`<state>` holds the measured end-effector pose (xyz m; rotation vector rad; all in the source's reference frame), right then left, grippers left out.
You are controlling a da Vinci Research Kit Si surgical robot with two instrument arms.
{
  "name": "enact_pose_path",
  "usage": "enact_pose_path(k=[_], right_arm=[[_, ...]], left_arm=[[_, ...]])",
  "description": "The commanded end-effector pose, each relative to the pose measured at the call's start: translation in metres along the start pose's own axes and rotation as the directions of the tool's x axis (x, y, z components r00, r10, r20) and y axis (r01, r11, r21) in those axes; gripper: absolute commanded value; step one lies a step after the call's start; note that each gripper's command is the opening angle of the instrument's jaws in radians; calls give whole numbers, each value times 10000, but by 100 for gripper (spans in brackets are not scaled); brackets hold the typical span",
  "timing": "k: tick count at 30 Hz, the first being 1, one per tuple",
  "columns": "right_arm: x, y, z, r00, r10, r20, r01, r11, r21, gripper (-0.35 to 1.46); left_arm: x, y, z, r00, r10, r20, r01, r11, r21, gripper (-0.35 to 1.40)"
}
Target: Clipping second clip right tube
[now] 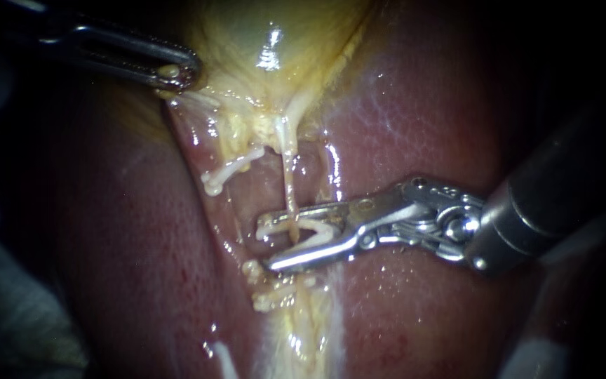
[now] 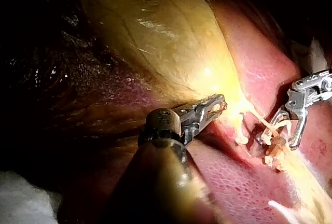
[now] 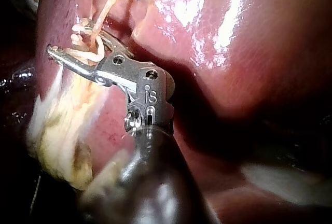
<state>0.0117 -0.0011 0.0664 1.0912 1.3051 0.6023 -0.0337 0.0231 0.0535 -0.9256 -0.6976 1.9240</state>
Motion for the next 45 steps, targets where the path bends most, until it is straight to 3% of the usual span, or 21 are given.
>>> enact_pose_path(k=[1, 9, 15, 25, 41, 43, 45], right_arm=[[0, -1, 1, 9999, 110, -51, -109, 9998, 158, 46], [-2, -14, 7, 9987, 493, -108, -480, 9942, 967, 45], [6, -23, 9, 9975, 709, -58, -692, 9857, 1535, 43], [14, -24, 7, 9937, 1113, -161, -1075, 9823, 1531, 34], [20, -22, 4, 9874, 1563, -243, -1514, 9783, 1413, -16], [19, -22, 3, 9814, 1910, -198, -1868, 9734, 1328, -34], [19, -23, 2, 9754, 2197, -157, -2161, 9683, 1256, -35]], left_arm=[[0, 0, 0, 10000, -2, -2, 2, 10000, 8, -35], [0, 0, 0, 10000, -1, -3, 1, 10000, 9, -35], [0, 0, 0, 10000, -1, -3, 1, 10000, 10, -35], [0, 0, 1, 10000, 0, -4, 0, 10000, 11, -35], [0, -1, 1, 10000, -1, -6, 1, 10000, 15, -35], [0, -1, 1, 10000, -1, -6, 1, 10000, 15, -35], [0, -1, 1, 10000, -1, -6, 1, 10000, 14, -35]])
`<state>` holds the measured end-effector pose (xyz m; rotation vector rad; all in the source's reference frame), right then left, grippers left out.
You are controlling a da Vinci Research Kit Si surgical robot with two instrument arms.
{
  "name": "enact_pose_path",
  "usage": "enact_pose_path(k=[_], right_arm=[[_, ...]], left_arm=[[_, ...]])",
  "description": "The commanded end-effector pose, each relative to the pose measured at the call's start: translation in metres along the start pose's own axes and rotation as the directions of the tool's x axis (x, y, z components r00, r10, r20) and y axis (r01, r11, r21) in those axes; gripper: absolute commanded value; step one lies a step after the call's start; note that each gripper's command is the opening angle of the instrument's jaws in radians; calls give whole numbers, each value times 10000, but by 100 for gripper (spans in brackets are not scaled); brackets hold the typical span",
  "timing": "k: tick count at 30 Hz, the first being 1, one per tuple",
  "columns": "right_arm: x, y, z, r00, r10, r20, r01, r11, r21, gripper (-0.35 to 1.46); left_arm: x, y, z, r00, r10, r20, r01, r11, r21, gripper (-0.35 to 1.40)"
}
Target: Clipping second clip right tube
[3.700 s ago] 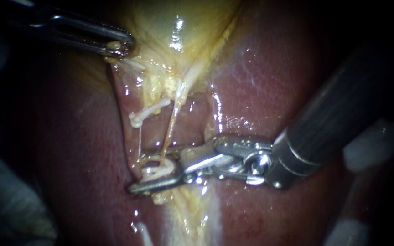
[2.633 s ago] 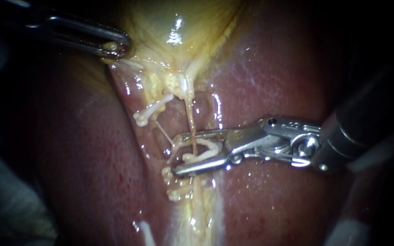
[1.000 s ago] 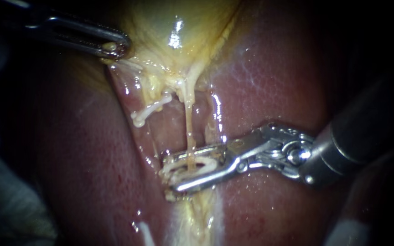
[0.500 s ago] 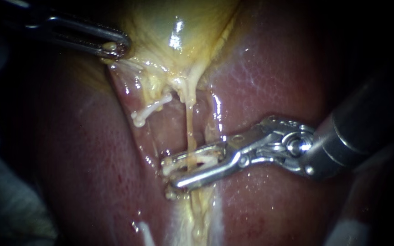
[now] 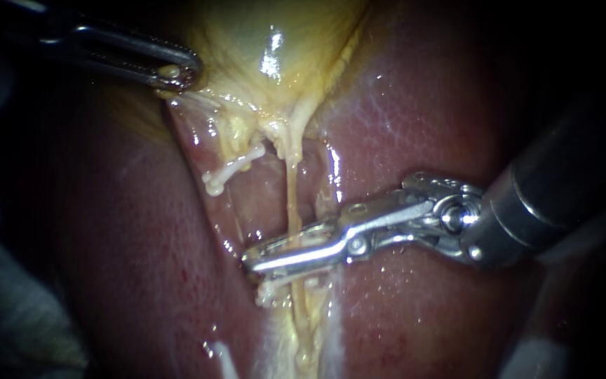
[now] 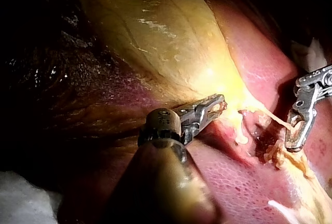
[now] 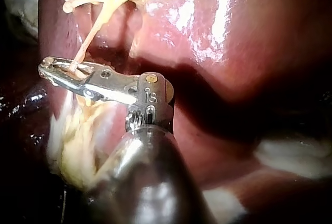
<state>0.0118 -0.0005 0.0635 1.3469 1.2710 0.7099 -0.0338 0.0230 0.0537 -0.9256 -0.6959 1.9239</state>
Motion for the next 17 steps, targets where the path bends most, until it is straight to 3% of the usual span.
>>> enact_pose_path(k=[1, 17], right_arm=[[0, 0, 0, 9999, 107, 5, -107, 9999, -56, -35], [-3, -3, 4, 9998, 218, 2, -218, 9997, -54, -35]], left_arm=[[0, 0, 0, 10000, -1, 2, 1, 10000, 2, -35], [0, 0, 0, 10000, -2, 1, 2, 10000, 3, -35]])
